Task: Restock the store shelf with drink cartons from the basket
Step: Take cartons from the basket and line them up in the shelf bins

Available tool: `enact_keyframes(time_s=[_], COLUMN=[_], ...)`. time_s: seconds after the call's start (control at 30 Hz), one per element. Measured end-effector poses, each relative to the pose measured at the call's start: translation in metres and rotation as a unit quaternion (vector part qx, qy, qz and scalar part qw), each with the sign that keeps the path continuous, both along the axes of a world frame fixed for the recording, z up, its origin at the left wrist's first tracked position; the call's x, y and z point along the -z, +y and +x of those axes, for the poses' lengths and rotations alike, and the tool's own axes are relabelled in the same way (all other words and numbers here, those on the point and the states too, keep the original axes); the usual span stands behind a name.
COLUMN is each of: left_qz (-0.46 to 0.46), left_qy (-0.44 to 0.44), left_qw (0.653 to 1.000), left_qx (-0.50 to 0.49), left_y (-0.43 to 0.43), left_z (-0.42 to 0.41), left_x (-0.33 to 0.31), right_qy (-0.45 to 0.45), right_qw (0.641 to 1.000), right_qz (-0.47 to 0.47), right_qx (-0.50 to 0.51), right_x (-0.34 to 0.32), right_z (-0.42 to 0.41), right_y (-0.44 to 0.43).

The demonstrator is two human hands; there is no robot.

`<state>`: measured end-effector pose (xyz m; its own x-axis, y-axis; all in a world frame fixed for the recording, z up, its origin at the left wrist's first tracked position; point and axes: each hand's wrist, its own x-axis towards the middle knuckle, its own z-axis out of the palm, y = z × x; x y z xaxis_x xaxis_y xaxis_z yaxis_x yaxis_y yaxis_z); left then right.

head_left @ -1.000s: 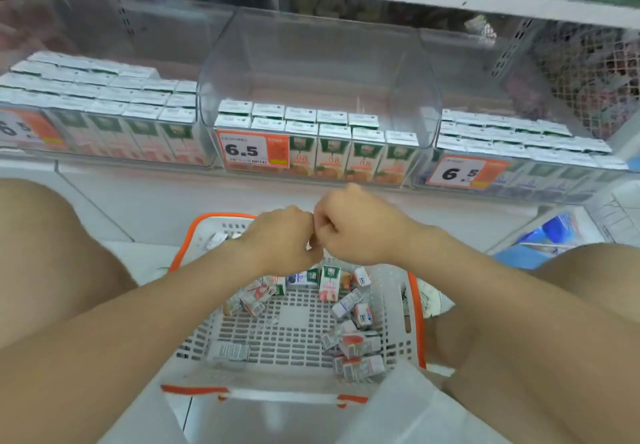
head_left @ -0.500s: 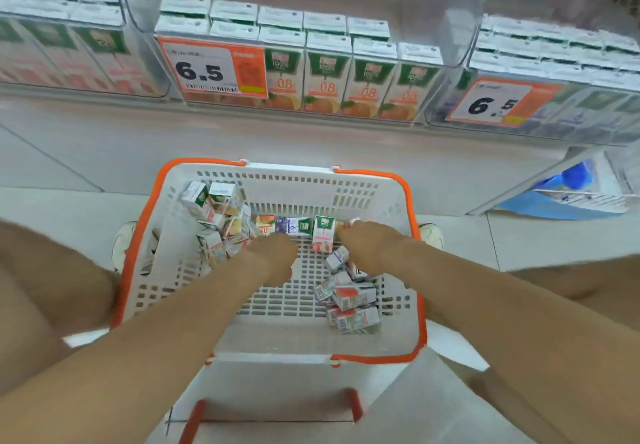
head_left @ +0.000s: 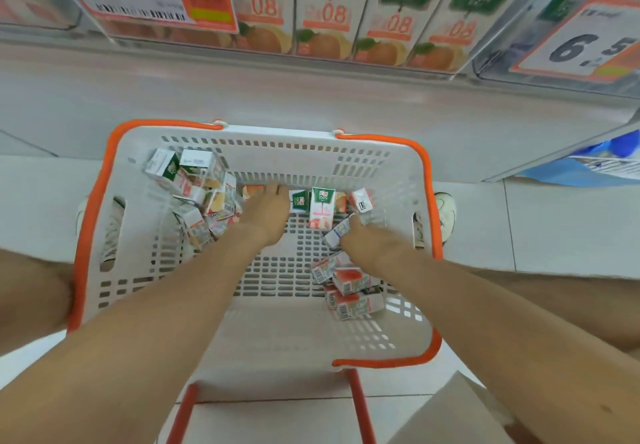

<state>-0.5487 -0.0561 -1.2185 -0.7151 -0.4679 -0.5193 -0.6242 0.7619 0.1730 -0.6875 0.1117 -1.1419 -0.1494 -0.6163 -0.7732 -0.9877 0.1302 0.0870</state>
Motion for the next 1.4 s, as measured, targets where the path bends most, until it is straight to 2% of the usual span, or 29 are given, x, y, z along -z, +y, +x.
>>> enact_keyframes(time_s=[0.17, 0.33, 0.4, 0.5, 0.6, 0.67, 0.77, 0.87, 0.97, 1.0, 1.07, 1.13, 1.17, 1.2, 1.33, 1.4], left_qz=[-0.012, -0.028, -0.001, 0.118, 0.278, 0.341, 0.411, 0.444, 0.442, 0.435, 0.416, 0.399, 0.390, 0.379, 0.311, 0.286], left_qy=[-0.020, 0.008, 0.017, 0.046, 0.141, 0.181, 0.214, 0.242, 0.263, 0.269, 0.278, 0.287, 0.295, 0.307, 0.374, 0.411], left_qw=[1.000, 0.998, 1.000, 0.985, 0.918, 0.873, 0.830, 0.807, 0.812, 0.818, 0.832, 0.846, 0.851, 0.854, 0.860, 0.852], left_qx=[0.013, 0.053, 0.020, -0.117, -0.245, -0.296, -0.311, -0.306, -0.274, -0.264, -0.239, -0.206, -0.192, -0.180, -0.154, -0.152], left_y=[0.019, 0.037, 0.037, 0.030, 0.021, 0.014, 0.000, -0.011, -0.015, -0.016, -0.020, -0.024, -0.025, -0.026, -0.032, -0.039], left_z=[-0.002, 0.001, 0.006, 0.016, 0.022, 0.026, 0.033, 0.041, 0.046, 0.048, 0.052, 0.056, 0.058, 0.059, 0.065, 0.071], left_x=[0.006, 0.004, -0.005, -0.027, -0.060, -0.090, -0.136, -0.184, -0.232, -0.247, -0.276, -0.304, -0.319, -0.332, -0.381, -0.397], right_qy=[-0.033, -0.069, -0.097, -0.181, -0.316, -0.400, -0.465, -0.489, -0.501, -0.491, -0.437, -0.325, -0.282, -0.267, -0.276, -0.310], right_qw=[0.992, 0.971, 0.954, 0.889, 0.769, 0.703, 0.654, 0.660, 0.674, 0.689, 0.750, 0.817, 0.828, 0.821, 0.740, 0.705], right_qz=[-0.060, -0.081, -0.091, -0.137, -0.154, -0.144, -0.149, -0.170, -0.209, -0.233, -0.284, -0.351, -0.386, -0.417, -0.535, -0.553], right_qx=[0.106, 0.214, 0.270, 0.398, 0.534, 0.570, 0.578, 0.545, 0.500, 0.480, 0.407, 0.321, 0.292, 0.284, 0.301, 0.320], right_x=[-0.005, -0.023, -0.037, -0.058, -0.079, -0.095, -0.122, -0.151, -0.188, -0.201, -0.226, -0.252, -0.265, -0.277, -0.318, -0.332], right_z=[-0.001, -0.016, -0.022, -0.030, -0.031, -0.030, -0.026, -0.014, 0.005, 0.012, 0.026, 0.037, 0.041, 0.044, 0.046, 0.044], right_y=[-0.002, -0.011, -0.015, -0.019, -0.020, -0.019, -0.018, -0.020, -0.024, -0.025, -0.027, -0.031, -0.034, -0.037, -0.046, -0.050])
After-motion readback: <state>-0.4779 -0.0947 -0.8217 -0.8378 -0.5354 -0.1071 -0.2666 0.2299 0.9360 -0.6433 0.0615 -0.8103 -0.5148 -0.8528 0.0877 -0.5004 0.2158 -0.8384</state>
